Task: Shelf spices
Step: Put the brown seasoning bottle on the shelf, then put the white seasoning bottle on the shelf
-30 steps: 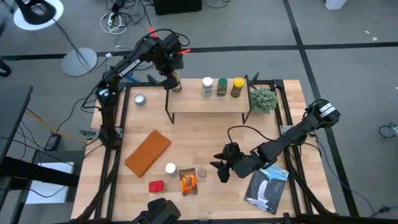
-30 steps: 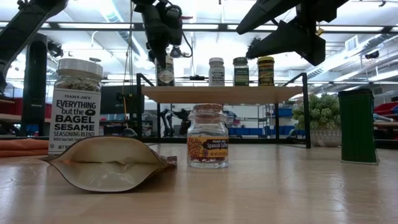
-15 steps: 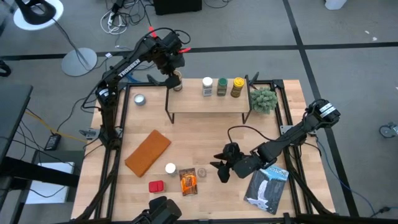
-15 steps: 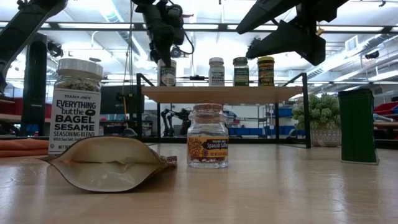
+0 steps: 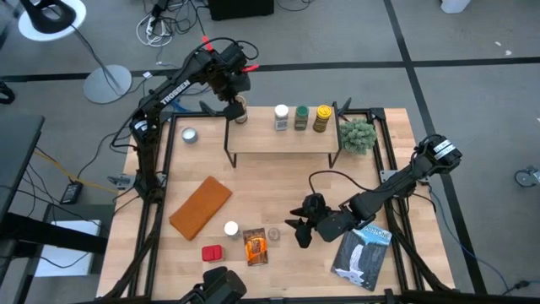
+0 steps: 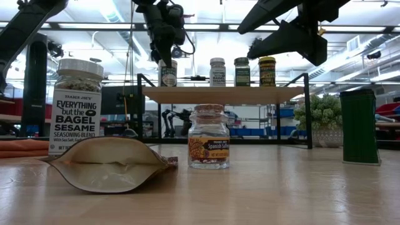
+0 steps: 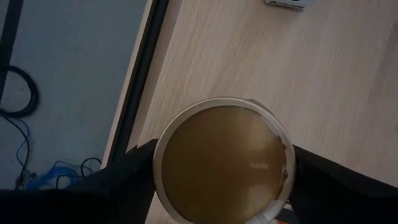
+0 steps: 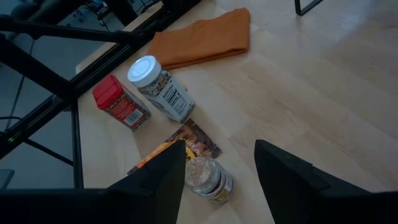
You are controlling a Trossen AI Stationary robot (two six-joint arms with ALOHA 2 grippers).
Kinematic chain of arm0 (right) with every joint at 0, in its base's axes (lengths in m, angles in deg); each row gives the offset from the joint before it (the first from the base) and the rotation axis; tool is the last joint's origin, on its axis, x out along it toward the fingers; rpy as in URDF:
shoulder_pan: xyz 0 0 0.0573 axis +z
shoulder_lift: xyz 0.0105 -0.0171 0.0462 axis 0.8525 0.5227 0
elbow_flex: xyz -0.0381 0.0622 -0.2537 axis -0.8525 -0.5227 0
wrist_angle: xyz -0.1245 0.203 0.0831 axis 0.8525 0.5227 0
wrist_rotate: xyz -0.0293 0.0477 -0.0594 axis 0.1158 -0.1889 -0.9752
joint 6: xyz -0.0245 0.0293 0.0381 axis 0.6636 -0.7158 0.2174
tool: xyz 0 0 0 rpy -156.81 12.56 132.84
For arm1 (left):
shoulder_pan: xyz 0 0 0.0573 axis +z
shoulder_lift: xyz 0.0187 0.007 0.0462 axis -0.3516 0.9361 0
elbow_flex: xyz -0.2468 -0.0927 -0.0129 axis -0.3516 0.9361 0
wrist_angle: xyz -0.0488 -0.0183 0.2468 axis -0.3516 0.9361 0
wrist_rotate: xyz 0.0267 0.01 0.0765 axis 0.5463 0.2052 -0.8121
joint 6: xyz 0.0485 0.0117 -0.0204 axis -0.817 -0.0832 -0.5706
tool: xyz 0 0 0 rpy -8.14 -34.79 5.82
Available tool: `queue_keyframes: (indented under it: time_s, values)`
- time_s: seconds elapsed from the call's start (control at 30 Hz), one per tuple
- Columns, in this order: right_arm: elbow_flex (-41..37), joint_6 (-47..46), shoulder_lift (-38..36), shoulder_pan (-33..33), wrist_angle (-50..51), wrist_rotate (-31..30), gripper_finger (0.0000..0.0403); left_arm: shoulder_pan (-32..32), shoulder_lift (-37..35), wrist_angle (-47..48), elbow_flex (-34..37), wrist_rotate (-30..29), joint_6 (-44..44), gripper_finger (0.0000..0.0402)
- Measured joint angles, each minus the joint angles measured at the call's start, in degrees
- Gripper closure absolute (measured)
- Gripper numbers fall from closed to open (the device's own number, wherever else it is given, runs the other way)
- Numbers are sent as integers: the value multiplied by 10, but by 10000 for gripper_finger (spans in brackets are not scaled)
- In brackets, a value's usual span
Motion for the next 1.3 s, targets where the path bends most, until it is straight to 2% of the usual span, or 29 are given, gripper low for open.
queue_keyframes:
  time_s: [0.27, 0.57, 0.73, 0.9, 1.3]
  values:
    - [0, 0, 0, 0, 0, 0, 211, 0, 0, 0, 0, 0, -18, 84]
    - [0, 0, 0, 0, 0, 0, 211, 0, 0, -1, 0, 0, -30, 6]
    - [0, 0, 0, 0, 0, 0, 211, 0, 0, -2, 0, -11, -43, 23]
    - [0, 0, 0, 0, 0, 0, 211, 0, 0, -4, -15, -63, -45, 30]
    - [0, 0, 0, 0, 0, 0, 211, 0, 0, 15, -99, -64, -22, 30]
